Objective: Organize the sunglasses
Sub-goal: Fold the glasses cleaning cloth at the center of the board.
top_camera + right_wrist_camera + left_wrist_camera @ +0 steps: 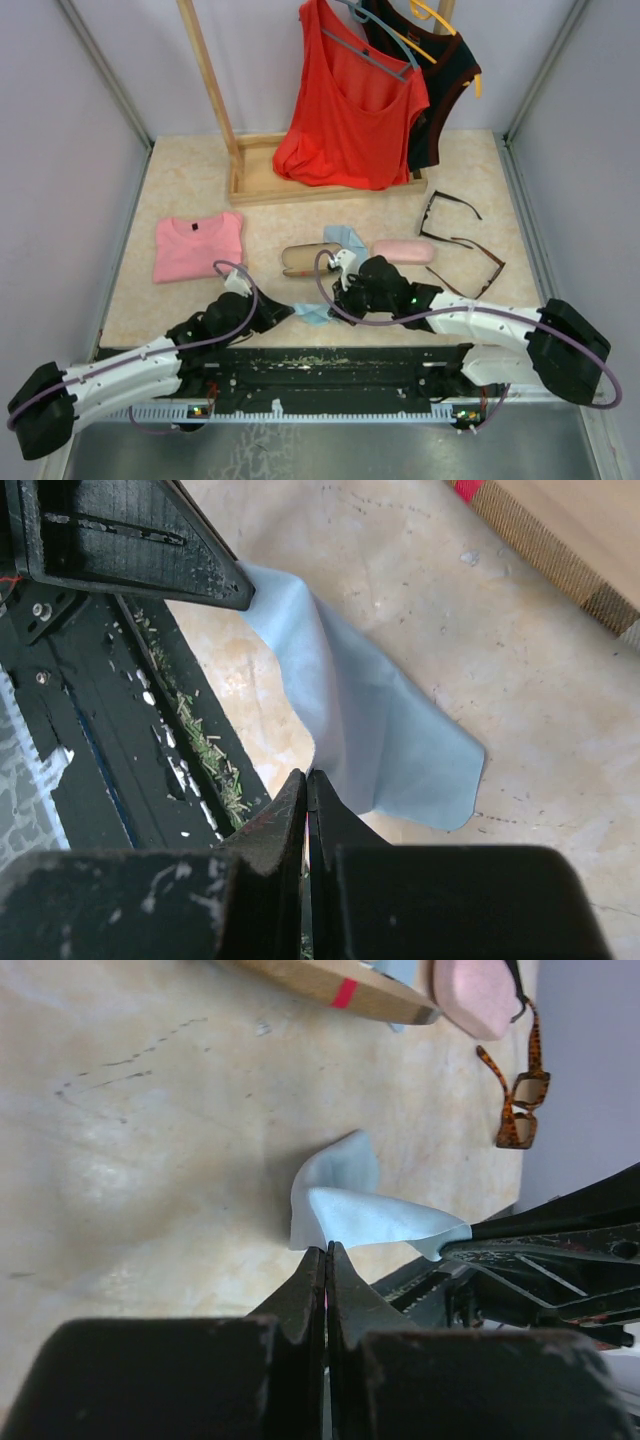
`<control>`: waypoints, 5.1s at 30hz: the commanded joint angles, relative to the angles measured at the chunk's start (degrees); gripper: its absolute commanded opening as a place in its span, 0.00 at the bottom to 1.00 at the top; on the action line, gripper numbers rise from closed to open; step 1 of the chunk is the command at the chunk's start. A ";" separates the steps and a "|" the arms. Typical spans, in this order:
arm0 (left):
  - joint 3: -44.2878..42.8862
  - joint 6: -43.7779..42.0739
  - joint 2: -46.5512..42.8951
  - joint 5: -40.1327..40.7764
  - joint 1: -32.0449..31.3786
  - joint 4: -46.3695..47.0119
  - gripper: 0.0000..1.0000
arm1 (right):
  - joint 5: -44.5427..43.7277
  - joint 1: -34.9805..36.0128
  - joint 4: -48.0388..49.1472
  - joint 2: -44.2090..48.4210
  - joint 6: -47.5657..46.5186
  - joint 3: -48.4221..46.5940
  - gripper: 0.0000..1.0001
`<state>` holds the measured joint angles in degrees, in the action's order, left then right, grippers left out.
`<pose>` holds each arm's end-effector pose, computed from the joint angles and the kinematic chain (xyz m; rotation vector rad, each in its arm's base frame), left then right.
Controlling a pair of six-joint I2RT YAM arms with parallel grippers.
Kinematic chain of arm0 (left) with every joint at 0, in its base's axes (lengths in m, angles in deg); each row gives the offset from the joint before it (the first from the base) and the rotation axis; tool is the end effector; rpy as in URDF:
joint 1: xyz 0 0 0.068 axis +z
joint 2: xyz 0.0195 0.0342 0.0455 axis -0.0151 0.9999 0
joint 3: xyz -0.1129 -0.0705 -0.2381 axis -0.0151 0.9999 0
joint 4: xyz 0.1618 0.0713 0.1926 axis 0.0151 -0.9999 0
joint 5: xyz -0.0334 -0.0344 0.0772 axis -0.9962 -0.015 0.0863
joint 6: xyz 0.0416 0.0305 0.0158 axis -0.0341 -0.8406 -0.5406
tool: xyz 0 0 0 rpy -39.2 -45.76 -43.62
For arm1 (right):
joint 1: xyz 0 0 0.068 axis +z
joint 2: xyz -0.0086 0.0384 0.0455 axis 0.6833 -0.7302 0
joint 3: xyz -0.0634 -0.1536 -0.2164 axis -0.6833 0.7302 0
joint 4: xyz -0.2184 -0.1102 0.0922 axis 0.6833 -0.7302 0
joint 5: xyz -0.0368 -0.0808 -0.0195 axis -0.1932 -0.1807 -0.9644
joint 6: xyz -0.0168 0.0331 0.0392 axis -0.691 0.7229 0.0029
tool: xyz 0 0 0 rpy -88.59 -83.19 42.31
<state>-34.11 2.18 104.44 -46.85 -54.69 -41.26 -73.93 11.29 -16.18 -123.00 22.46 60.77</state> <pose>0.0946 -0.1186 0.1459 -0.3668 2.1919 -1.0906 0.1306 0.1986 0.1881 -0.9569 2.1251 0.9361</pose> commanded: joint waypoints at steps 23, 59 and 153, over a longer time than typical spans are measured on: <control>-19.72 -3.34 1.97 -4.27 0.36 -18.89 0.00 | -8.00 6.42 -27.27 16.42 0.26 -14.50 0.00; -17.22 -10.44 30.37 -10.80 7.92 8.82 0.00 | -22.80 0.50 -20.29 -2.70 -6.36 -10.76 0.00; -6.31 -19.78 21.43 -18.97 12.95 2.37 0.49 | -38.83 8.75 -24.00 12.71 31.14 -2.17 0.30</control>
<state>-40.69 -15.46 129.09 -69.58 -41.97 -33.64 -109.16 19.42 -43.04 -112.57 41.85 57.16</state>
